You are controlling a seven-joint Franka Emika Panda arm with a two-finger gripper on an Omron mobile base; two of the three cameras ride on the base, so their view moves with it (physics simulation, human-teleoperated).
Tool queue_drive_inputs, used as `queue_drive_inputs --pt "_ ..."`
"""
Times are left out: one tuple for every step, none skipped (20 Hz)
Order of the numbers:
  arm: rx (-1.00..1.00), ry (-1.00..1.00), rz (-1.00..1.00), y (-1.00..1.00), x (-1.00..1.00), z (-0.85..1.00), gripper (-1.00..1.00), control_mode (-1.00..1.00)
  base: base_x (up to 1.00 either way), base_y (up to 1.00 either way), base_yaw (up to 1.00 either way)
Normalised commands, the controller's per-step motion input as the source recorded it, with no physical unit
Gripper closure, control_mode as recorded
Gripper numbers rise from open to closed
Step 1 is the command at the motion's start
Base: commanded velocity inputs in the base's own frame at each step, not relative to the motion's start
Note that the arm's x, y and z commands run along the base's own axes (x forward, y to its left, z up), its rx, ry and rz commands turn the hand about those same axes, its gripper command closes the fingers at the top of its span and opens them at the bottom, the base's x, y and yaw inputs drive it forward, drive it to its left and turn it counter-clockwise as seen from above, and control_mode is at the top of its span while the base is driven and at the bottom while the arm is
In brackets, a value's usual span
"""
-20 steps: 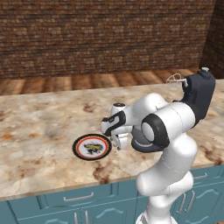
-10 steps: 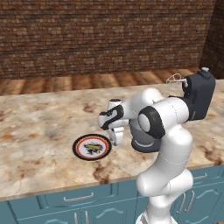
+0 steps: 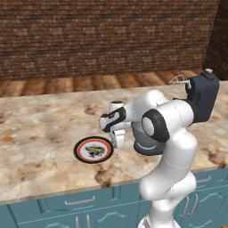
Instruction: Add butter and sugar cubes to the stand mixer bowl and then turn on the stand mixer to begin making frosting.
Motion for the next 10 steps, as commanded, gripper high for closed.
queue_drive_inputs --pt "0.0 0.0 -0.14 0.0 -0.32 0.0 1.0 -1.0 0.0 0.0 0.0" --pt "0.0 -0.04 -0.15 0.0 -0.35 0.18 1.0 -1.0 0.0 0.0 0.0" --pt "0.03 -0.05 -0.16 0.0 -0.38 0.38 1.0 -1.0 0.0 0.0 0.0" --pt "0.04 -0.06 -0.17 0.0 -0.39 0.61 1.0 -1.0 0.0 0.0 0.0" --pt "0.05 -0.03 -0.19 0.0 -0.34 0.76 1.0 -1.0 0.0 0.0 0.0" --pt "0.06 -0.02 -0.2 0.0 -0.31 0.91 1.0 -1.0 0.0 0.0 0.0" --pt "0.05 -0.01 -0.21 0.0 -0.23 1.0 1.0 -1.0 0.0 0.0 0.0" --pt "0.04 0.0 -0.22 0.0 -0.14 1.0 1.0 -1.0 0.0 0.0 0.0" --pt "0.03 0.0 -0.23 0.0 -0.11 1.0 1.0 -1.0 0.0 0.0 0.0" --pt "0.03 0.0 -0.23 0.0 -0.11 1.0 1.0 -1.0 0.0 0.0 0.0"
